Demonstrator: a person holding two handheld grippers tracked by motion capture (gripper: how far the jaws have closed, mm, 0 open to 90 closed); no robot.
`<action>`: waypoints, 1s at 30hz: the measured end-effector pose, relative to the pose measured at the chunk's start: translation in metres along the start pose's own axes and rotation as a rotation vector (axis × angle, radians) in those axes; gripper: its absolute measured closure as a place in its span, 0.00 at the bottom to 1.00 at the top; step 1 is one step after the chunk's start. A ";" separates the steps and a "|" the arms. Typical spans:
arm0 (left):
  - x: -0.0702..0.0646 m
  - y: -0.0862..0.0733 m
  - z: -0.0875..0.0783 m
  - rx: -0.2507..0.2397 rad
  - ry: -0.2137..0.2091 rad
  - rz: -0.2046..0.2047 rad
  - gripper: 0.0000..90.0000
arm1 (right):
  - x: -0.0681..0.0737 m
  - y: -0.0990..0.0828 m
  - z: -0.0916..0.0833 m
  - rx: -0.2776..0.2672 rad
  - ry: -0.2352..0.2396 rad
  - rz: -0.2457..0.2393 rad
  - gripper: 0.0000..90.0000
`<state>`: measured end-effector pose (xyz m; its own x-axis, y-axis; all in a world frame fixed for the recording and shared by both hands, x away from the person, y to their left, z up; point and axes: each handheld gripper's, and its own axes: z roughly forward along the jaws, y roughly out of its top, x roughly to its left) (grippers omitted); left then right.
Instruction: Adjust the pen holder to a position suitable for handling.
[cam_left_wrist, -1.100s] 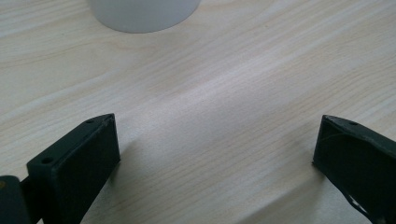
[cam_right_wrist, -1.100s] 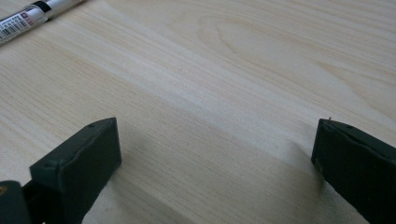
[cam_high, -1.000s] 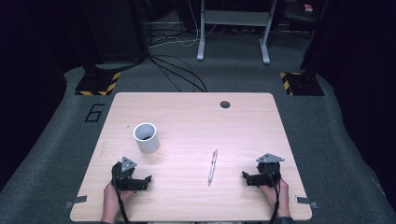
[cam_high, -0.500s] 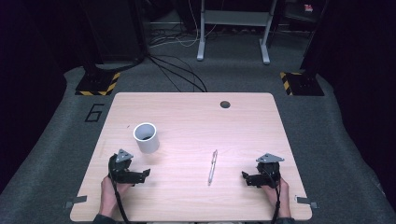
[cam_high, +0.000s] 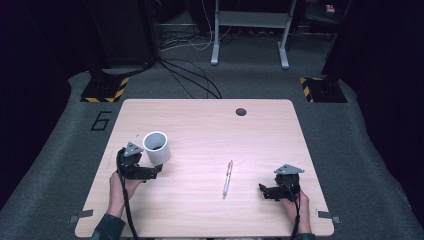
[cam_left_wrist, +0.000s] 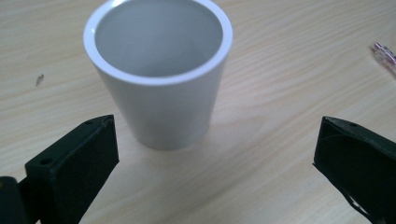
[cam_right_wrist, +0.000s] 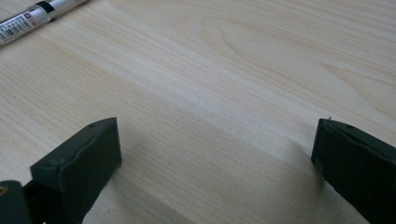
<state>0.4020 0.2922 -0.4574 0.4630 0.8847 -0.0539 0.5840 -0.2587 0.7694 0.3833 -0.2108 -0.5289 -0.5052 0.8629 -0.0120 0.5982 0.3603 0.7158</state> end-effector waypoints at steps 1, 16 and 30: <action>0.001 0.003 0.001 -0.003 0.003 0.003 0.00 | 0.000 0.000 0.000 0.000 0.000 0.002 0.01; 0.016 0.026 0.018 -0.041 0.059 -0.037 0.00 | 0.000 0.000 0.000 0.000 0.000 0.001 0.01; 0.019 0.033 0.042 -0.044 0.070 -0.029 0.00 | 0.000 0.000 0.000 0.000 0.001 0.006 0.01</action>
<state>0.4583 0.2845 -0.4602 0.3981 0.9167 -0.0332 0.5658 -0.2169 0.7955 0.3836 -0.2103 -0.5290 -0.5024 0.8646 -0.0071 0.6010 0.3551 0.7160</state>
